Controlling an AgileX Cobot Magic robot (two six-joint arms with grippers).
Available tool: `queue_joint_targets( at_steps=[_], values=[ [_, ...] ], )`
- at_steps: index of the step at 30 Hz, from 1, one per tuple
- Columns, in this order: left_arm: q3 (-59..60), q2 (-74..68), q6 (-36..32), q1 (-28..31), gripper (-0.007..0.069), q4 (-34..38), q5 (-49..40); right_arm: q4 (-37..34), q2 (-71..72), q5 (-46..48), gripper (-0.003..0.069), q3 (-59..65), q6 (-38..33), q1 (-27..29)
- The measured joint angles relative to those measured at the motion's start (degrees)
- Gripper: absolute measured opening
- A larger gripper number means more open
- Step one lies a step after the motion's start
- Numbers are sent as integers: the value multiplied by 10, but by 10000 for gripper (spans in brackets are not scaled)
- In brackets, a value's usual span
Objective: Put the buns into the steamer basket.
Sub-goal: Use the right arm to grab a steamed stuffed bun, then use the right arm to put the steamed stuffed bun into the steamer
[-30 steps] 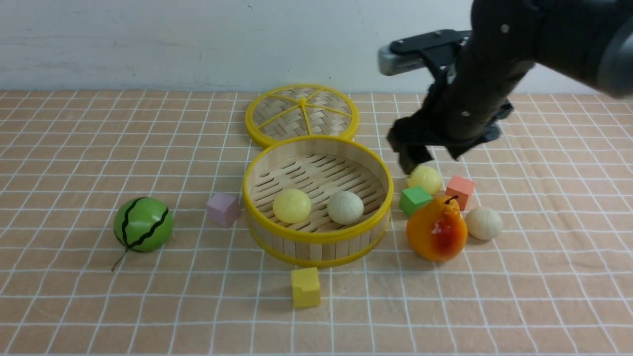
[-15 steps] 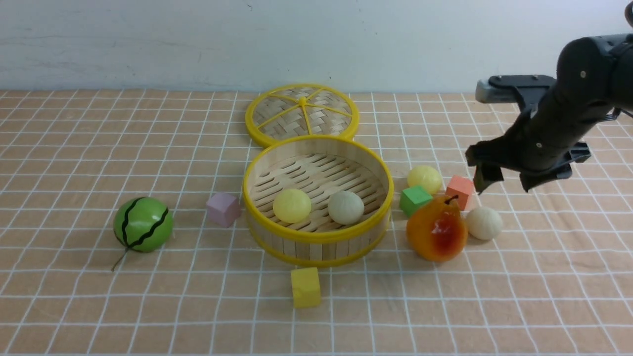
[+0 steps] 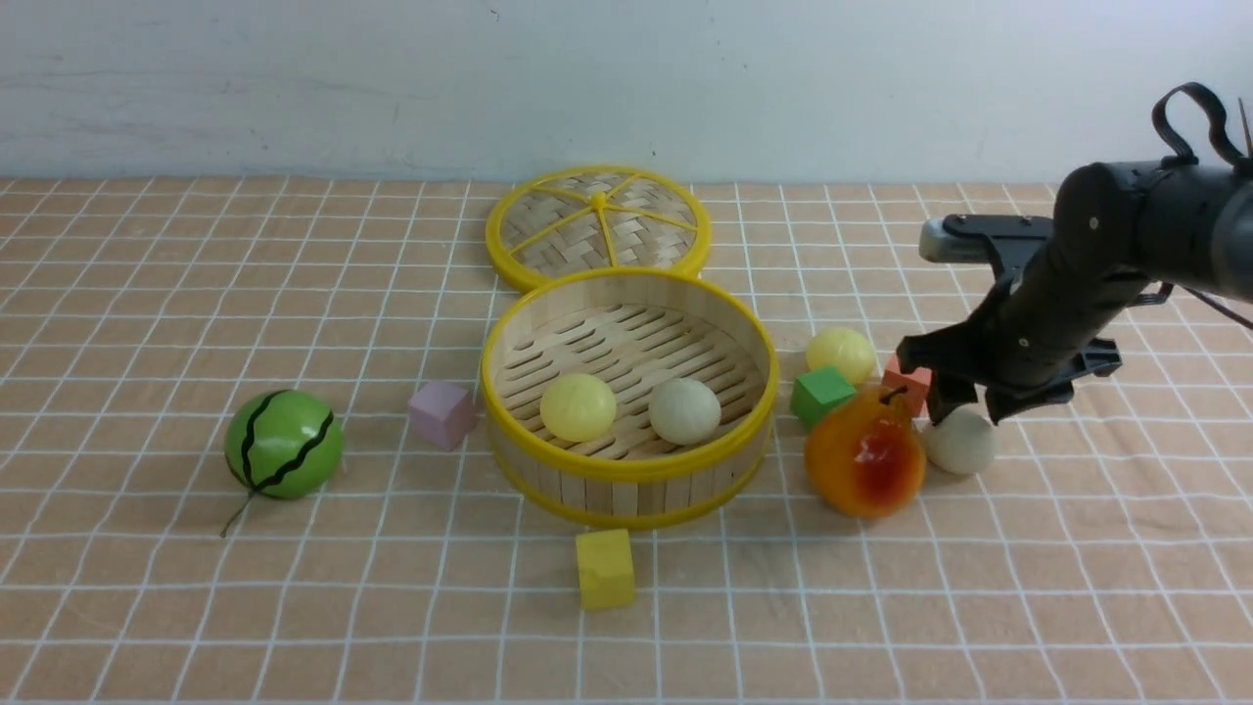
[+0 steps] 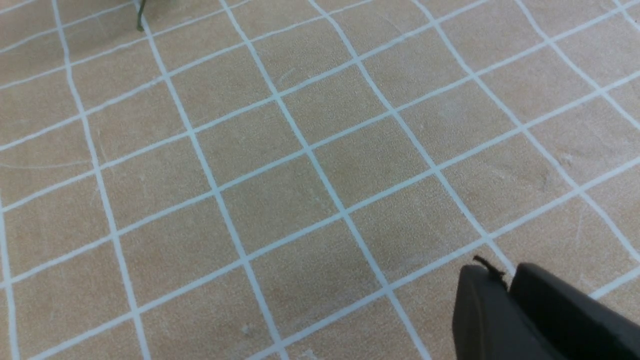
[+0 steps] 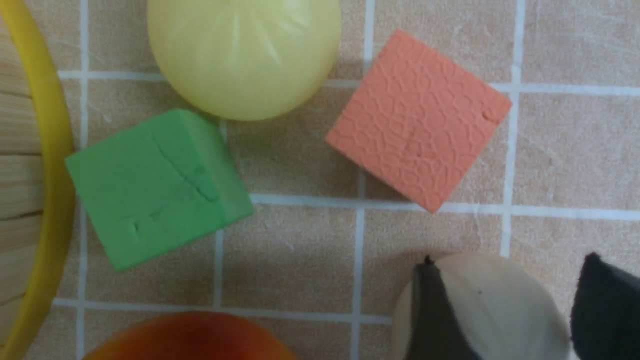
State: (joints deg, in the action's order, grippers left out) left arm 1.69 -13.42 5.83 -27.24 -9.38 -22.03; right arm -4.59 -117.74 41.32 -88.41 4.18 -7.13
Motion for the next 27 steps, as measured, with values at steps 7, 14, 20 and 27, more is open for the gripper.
queue_joint_targets(
  at_steps=[7, 14, 20, 27],
  values=[
    [0, 0, 0, 0, 74, 0, 0, 0, 0, 5, 24, 0, -6, 1],
    [0, 0, 0, 0, 81, 0, 0, -4, 37, 37, 8, 2, -16, 0],
    [0, 0, 0, 0, 85, 0, 0, -61, 117, 33, 8, -16, -61, -39],
    [0, 0, 0, 0, 92, 0, 0, -133, 62, -24, 20, -90, -127, -135]
  ],
)
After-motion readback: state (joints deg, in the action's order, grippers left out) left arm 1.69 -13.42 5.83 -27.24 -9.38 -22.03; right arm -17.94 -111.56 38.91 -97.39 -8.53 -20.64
